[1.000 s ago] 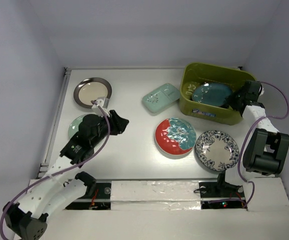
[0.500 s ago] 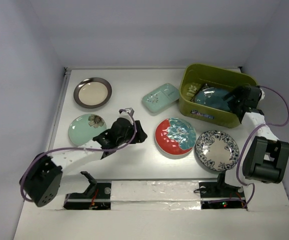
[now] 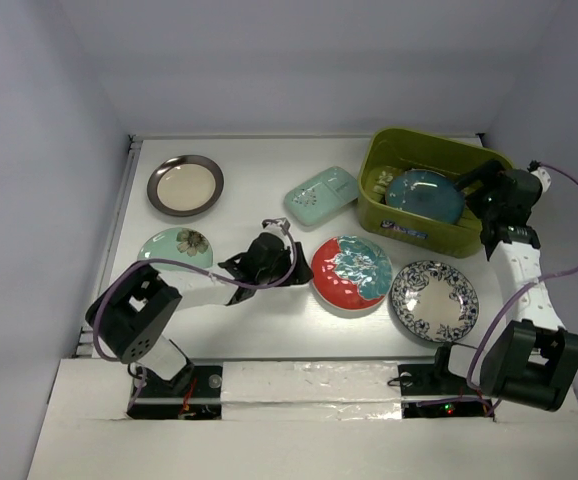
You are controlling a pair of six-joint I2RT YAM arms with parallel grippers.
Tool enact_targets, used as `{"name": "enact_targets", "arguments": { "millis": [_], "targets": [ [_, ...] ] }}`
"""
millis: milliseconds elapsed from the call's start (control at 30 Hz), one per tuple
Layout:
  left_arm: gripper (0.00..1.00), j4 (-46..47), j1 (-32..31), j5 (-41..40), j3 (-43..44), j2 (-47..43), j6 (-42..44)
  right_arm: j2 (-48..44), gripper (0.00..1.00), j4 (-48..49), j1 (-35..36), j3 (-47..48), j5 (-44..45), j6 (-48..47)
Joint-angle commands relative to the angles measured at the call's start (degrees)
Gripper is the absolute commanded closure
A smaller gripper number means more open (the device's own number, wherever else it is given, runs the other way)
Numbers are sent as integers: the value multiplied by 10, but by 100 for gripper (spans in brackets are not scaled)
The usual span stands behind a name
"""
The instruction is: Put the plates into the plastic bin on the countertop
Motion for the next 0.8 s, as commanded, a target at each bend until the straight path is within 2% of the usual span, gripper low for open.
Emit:
{"name": "enact_targets", "arguments": {
  "millis": [0,67,233,300,433,500,567,600,667,733,767],
  "targets": [
    [40,55,-7,16,31,12,-8,-34,5,8,-1,12,-11,-14],
    [40,60,-7,19,45,35,-11,-49,16,16,-1,4,-42,-11],
    [44,84,-12,27,67,89,-18,-101,20,17,20,-12,-70,-6],
    [53,92,-12,28,69,115,-25,-113,25,28,34,-28,-88,0],
    [64,130,-12,30,67,141,-40,-140,34,41,73,-59,-115,4],
    [81,138,-12,29,64,148,-43,-154,48,38,90,-65,-120,4],
    [100,137,-12,20,58,140,-45,-165,56,33,117,-71,-121,3],
    [100,137,-12,16,53,132,-45,-177,67,32,126,-74,-125,-1],
    [100,135,-12,2,37,99,-43,-188,80,25,150,-82,-139,-7],
    [100,133,-7,-3,23,66,-43,-200,80,22,157,-91,-168,-13],
    [100,131,-7,-3,6,28,-43,-204,76,22,164,-105,-177,-15]
  ]
}}
